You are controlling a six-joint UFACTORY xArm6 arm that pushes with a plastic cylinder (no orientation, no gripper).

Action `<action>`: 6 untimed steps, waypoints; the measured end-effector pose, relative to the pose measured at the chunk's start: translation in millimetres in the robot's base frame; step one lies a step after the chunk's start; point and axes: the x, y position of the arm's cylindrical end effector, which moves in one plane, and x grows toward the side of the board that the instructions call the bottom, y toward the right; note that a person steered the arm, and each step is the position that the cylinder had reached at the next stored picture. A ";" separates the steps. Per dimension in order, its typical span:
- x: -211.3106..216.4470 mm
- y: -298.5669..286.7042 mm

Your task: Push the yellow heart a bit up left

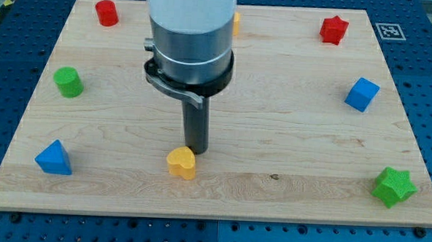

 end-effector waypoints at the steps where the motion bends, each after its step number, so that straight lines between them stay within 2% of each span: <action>1: 8.4 13.5; 3: 47.6 48.7; 4: 49.1 46.4; 6: 49.1 3.2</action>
